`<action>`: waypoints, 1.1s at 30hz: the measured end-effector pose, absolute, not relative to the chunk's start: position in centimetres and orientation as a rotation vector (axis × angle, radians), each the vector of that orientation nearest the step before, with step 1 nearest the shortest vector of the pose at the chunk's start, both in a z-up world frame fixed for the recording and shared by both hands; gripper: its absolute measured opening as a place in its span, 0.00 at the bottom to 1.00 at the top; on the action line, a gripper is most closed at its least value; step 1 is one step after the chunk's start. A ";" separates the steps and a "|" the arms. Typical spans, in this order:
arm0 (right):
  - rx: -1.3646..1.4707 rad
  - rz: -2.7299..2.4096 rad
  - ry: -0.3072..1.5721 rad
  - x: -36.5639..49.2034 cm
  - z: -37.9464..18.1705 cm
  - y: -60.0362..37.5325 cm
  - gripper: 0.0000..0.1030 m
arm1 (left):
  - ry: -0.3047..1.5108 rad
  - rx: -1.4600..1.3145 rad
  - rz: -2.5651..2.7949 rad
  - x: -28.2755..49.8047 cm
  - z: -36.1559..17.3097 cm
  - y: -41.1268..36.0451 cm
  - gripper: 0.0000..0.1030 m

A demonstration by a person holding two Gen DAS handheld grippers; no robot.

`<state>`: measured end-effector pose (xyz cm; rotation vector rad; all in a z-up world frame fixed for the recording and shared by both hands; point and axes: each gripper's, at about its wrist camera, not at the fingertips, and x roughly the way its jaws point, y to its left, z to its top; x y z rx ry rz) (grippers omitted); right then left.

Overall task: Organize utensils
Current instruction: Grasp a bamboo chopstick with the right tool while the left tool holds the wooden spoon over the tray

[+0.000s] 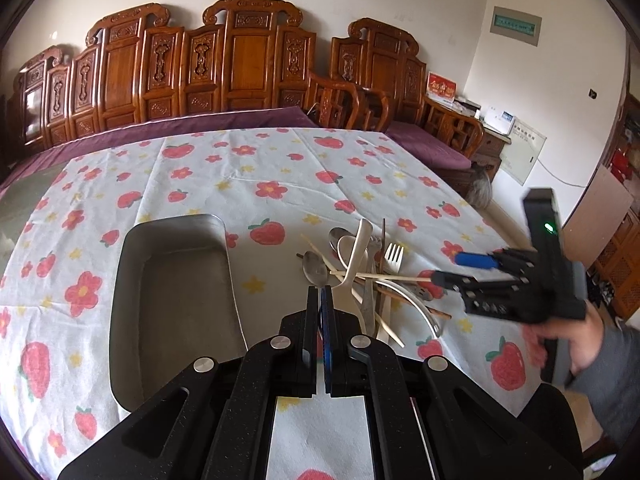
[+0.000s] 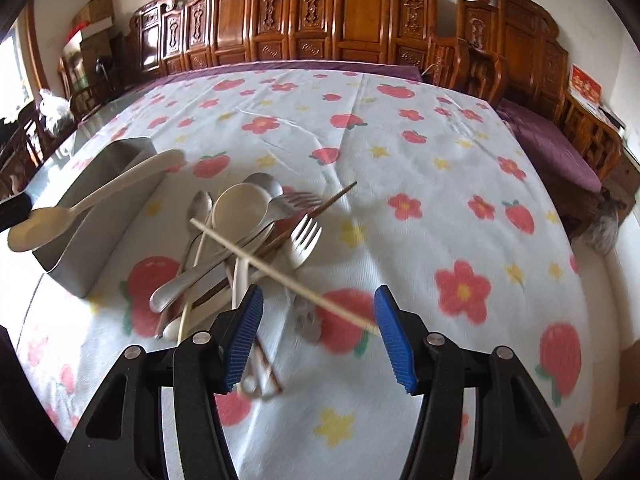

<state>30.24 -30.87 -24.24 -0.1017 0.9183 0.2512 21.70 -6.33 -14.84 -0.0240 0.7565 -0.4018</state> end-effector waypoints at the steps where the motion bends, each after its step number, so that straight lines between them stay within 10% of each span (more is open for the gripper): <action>1: -0.108 0.270 0.930 30.9 -24.4 -30.7 0.58 | 0.756 -0.026 -0.404 21.7 -14.9 -6.3 0.01; 17: -0.134 0.374 1.069 33.5 -26.8 -29.1 0.12 | 0.735 -0.051 -0.407 21.6 -14.6 -4.9 0.01; 33: -0.258 0.436 1.111 33.9 -26.9 -27.6 0.17 | 0.736 -0.044 -0.390 21.9 -14.8 -4.8 0.01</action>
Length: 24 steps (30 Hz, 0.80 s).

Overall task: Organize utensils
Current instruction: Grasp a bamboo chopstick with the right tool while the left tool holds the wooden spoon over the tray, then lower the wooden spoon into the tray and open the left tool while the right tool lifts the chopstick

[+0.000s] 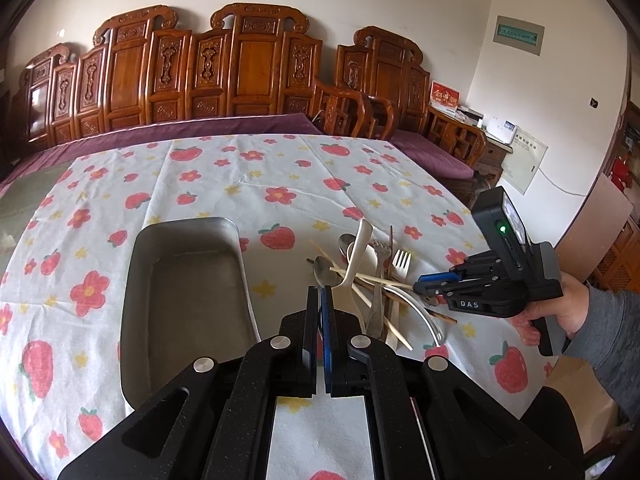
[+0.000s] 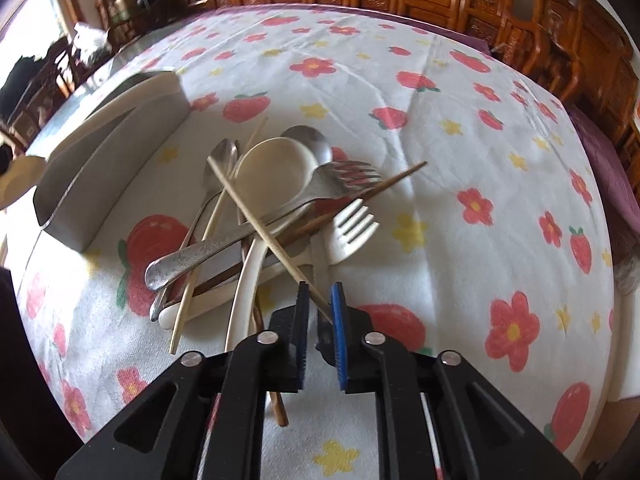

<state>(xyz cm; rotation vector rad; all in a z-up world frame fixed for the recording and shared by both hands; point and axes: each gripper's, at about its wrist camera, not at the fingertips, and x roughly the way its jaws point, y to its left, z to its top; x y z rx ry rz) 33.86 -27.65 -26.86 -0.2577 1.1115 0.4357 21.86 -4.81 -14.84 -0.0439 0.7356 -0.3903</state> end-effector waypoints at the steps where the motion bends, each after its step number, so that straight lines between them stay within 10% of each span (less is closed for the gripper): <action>1: -0.270 0.438 1.114 33.9 -26.9 -27.4 0.18 | 0.737 -0.045 -0.390 21.9 -14.9 -4.8 0.01; 24: -0.176 0.497 1.037 29.0 -22.7 -27.2 0.06 | 0.682 -0.039 -0.266 20.8 -12.0 -0.5 0.01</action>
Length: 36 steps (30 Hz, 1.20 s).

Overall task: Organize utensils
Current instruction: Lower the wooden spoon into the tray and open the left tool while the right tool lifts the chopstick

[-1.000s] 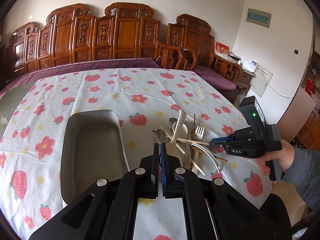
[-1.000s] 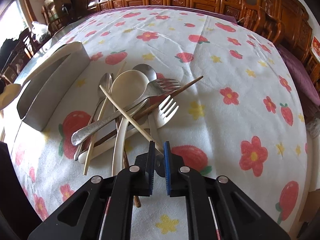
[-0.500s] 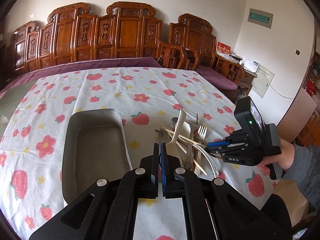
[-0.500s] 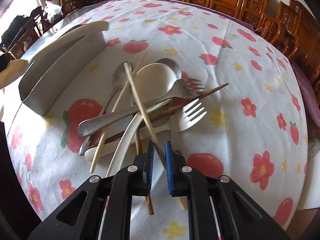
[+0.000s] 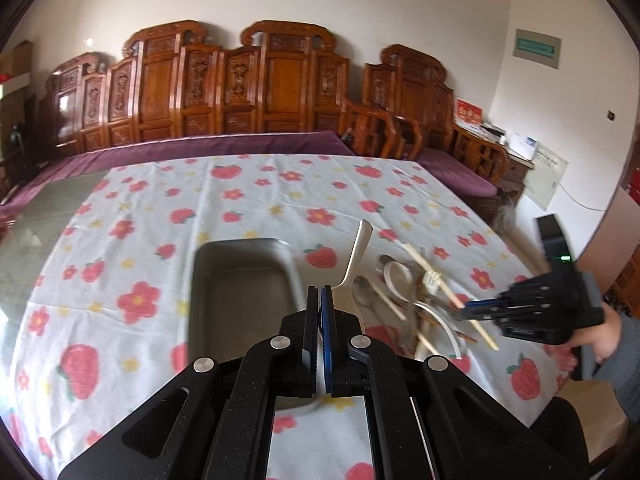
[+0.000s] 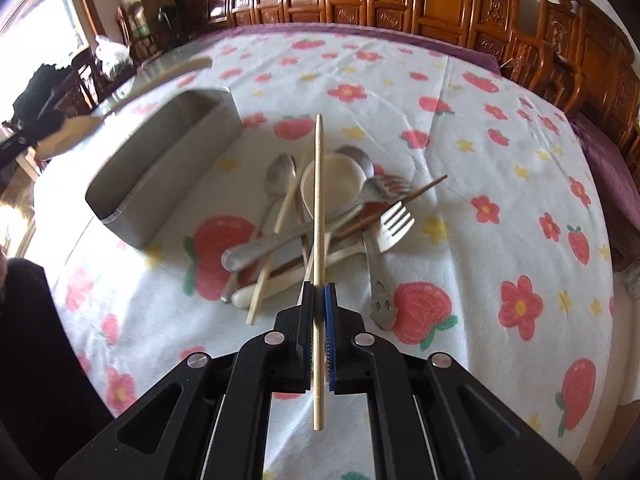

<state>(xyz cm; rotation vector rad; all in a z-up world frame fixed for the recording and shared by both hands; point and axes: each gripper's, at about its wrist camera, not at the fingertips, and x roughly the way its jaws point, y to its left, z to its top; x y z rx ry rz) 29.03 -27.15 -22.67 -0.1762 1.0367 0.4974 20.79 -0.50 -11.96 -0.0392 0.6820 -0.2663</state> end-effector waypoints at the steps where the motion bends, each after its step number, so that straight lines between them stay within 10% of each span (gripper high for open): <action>1: -0.173 0.498 1.026 28.8 -22.3 -27.0 0.06 | 0.683 -0.038 -0.251 20.9 -11.9 0.0 0.01; 36: -0.075 0.618 0.989 29.2 -20.3 -16.5 0.06 | 0.871 0.004 -0.154 26.0 -18.1 2.5 0.02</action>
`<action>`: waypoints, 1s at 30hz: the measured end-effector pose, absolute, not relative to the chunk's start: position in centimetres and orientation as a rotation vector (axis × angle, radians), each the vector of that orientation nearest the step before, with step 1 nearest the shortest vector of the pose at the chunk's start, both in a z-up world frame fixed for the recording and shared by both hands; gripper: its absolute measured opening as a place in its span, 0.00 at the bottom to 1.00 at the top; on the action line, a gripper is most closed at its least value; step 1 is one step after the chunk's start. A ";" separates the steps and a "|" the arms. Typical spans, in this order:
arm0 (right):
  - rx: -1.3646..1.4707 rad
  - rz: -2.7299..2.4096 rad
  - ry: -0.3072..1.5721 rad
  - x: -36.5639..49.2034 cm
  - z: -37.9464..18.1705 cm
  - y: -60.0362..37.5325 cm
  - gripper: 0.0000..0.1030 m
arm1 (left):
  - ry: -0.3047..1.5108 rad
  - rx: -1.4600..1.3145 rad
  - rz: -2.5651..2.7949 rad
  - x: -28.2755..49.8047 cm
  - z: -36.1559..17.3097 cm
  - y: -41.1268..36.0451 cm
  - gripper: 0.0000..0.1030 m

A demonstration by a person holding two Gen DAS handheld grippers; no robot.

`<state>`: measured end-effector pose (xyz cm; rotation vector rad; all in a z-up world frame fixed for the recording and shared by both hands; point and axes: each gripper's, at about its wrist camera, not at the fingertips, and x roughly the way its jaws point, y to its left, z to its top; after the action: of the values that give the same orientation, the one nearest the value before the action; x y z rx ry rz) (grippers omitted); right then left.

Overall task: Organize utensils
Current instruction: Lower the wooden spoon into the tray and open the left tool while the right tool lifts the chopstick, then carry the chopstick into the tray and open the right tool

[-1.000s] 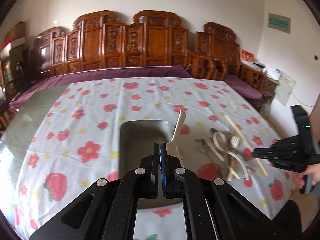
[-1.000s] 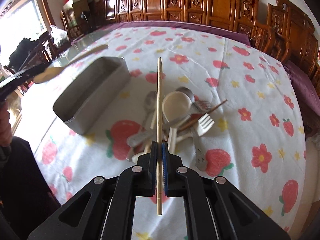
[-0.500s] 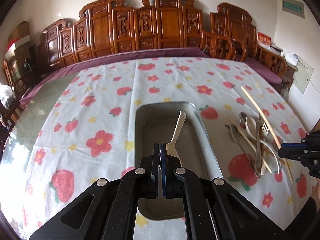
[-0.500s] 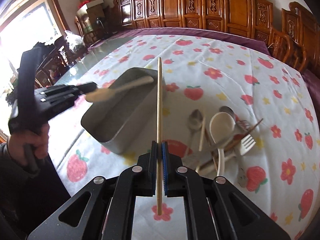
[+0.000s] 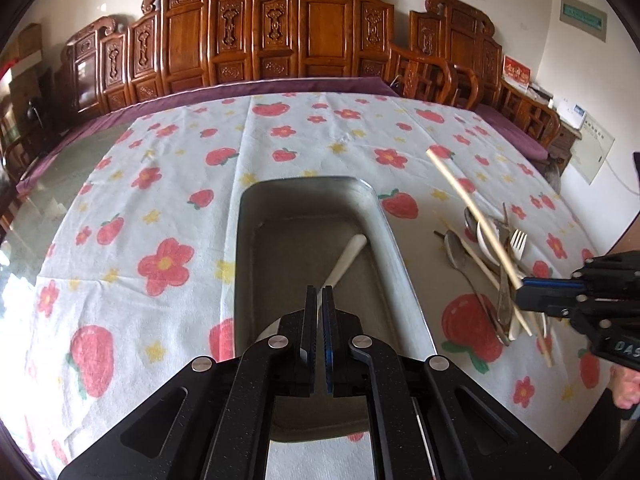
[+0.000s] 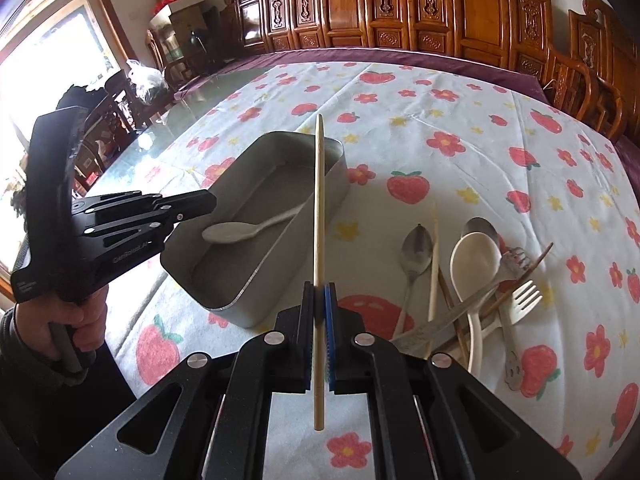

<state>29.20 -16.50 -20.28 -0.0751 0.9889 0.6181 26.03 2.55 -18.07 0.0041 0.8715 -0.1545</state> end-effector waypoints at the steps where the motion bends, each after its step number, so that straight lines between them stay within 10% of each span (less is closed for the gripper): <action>1: -0.068 0.618 0.989 29.2 -20.2 -16.3 0.06 | 0.864 -0.001 -0.155 25.9 -17.8 2.8 0.02; 30: 0.018 0.543 1.050 33.5 -23.4 -5.6 0.07 | 0.773 -0.085 -0.093 24.5 -14.7 10.0 0.14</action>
<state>33.55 -5.65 -23.39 0.0181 1.0498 0.5433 24.51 9.98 -14.69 -0.0845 0.7731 -0.0935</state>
